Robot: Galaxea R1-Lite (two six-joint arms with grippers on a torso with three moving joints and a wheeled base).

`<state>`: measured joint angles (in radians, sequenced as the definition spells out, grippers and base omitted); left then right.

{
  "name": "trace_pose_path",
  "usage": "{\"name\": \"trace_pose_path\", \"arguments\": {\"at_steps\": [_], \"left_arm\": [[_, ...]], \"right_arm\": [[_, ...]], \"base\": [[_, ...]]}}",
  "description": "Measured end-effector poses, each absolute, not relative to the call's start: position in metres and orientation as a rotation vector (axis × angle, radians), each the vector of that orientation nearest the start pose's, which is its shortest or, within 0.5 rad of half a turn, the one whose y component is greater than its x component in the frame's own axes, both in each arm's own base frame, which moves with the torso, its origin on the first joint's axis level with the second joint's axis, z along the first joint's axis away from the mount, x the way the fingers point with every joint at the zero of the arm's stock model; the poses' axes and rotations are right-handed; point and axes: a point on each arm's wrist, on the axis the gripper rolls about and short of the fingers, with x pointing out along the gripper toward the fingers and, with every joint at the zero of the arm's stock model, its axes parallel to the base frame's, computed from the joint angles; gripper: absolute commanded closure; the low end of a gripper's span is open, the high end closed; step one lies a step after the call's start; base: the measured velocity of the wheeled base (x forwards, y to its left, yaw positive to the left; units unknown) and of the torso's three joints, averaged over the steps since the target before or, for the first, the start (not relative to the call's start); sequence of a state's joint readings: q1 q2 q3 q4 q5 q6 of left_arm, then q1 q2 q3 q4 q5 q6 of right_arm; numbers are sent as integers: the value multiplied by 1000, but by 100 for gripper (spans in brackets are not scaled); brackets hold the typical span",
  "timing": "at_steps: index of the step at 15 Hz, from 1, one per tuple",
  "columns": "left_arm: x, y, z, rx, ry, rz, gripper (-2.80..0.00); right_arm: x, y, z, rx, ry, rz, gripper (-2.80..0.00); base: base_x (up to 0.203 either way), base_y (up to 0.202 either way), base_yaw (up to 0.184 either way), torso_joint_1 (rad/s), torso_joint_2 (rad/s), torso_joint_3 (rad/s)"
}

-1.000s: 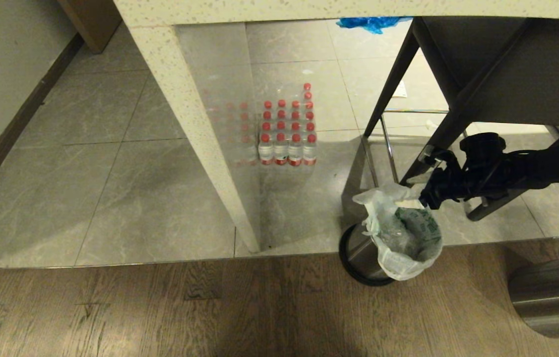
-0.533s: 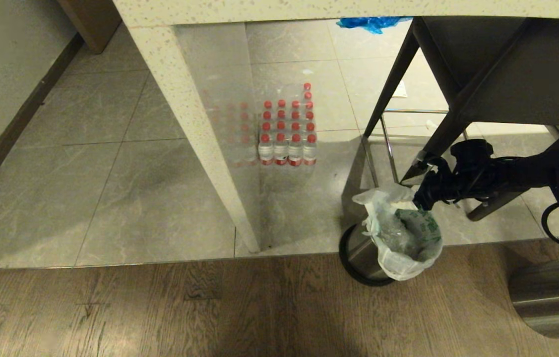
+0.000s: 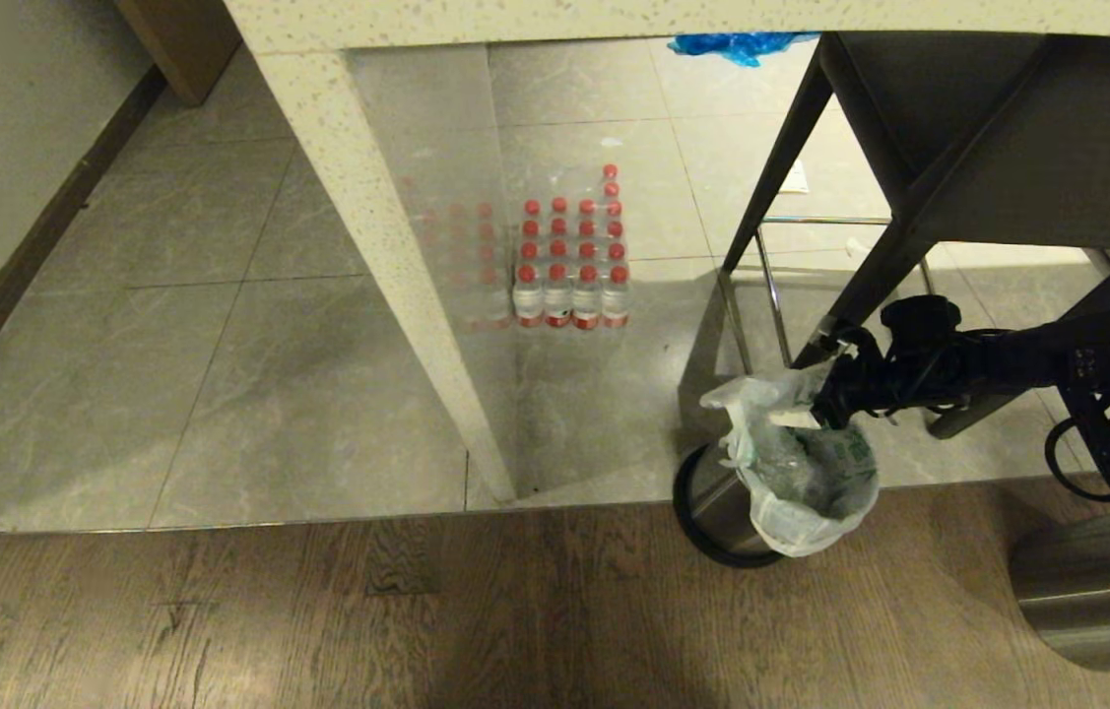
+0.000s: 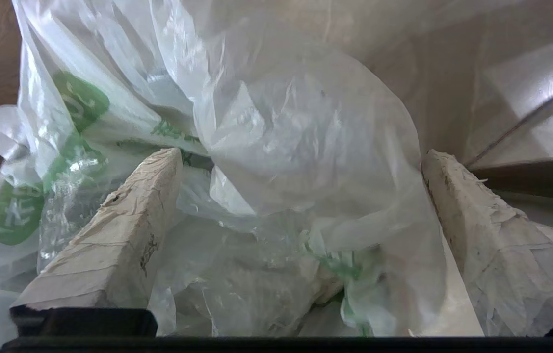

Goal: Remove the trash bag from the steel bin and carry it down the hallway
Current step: Pick up the trash bag

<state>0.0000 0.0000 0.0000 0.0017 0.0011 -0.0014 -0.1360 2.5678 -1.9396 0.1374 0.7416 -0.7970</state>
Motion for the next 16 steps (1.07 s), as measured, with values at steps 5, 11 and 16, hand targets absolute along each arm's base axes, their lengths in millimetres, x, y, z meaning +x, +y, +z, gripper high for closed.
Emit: {"name": "trace_pose_path", "arguments": {"at_steps": [5, 11, 16], "left_arm": [[-23, 0, 75, -1, 2, 1, 0], [-23, 0, 75, -1, 2, 1, 0], [-23, 0, 75, -1, 2, 1, 0]], "right_arm": [[505, -59, 55, -422, 415, 791, -280], [504, -60, 64, -430, 400, 780, -280], [505, -60, 68, -438, 394, 758, 0]], "base": [[0, 0, 0, 0, 0, 0], [0, 0, 0, 0, 0, 0], [0, 0, 0, 0, 0, 0]]}}
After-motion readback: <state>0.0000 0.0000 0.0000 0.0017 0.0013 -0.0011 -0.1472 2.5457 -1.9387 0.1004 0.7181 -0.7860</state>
